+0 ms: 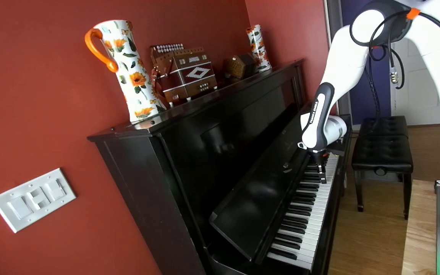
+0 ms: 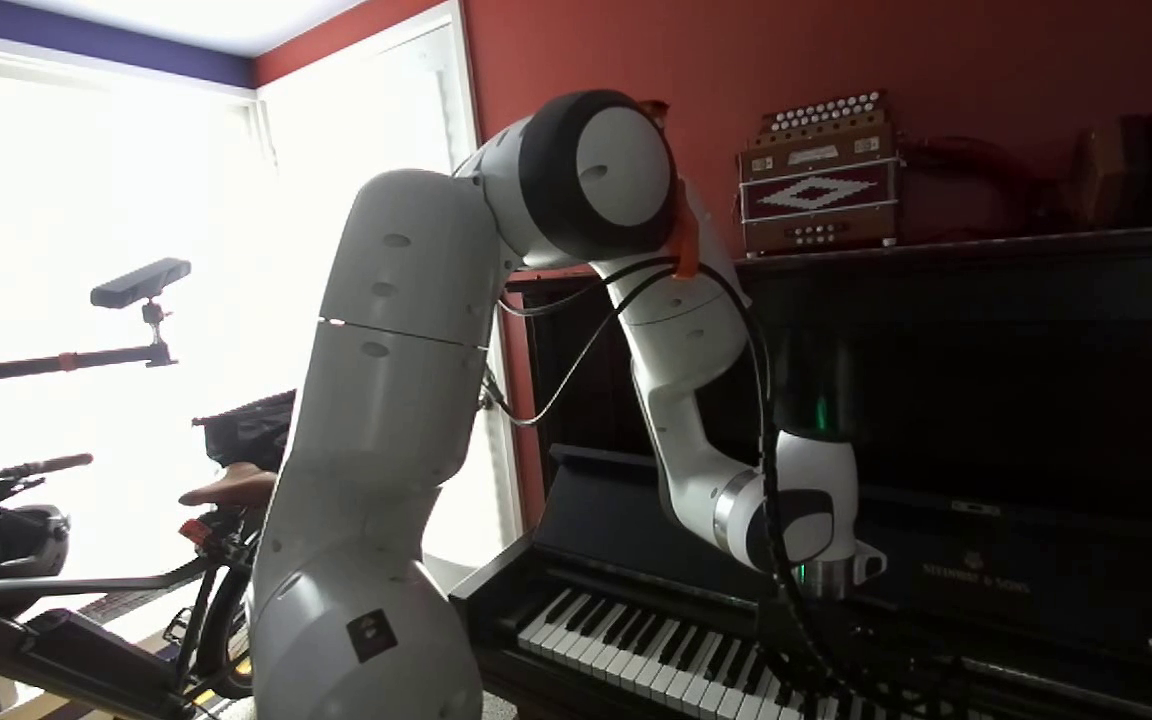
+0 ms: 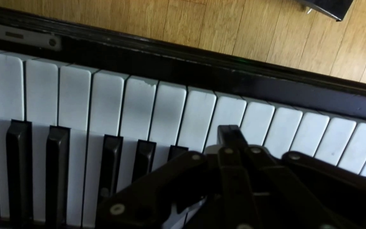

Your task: Push a key on the piano

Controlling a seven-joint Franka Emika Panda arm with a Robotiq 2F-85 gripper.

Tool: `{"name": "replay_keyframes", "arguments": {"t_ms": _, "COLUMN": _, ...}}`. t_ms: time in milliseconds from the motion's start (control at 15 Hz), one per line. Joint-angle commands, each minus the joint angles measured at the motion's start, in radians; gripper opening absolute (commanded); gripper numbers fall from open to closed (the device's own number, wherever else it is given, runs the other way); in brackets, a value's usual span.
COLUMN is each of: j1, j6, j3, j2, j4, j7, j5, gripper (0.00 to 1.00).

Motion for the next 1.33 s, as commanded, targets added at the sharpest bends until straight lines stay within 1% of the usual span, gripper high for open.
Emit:
{"name": "replay_keyframes", "arguments": {"t_ms": 0, "j1": -0.030, "j6": 0.025, "j3": 0.025, "j2": 0.032, "j4": 0.014, "j7": 0.006, "j5": 0.008, "gripper": 0.00}}
{"name": "replay_keyframes", "arguments": {"t_ms": 1267, "j1": -0.073, "j6": 0.029, "j3": 0.059, "j2": 0.070, "j4": 0.032, "j7": 0.000, "j5": 0.016, "gripper": 0.00}}
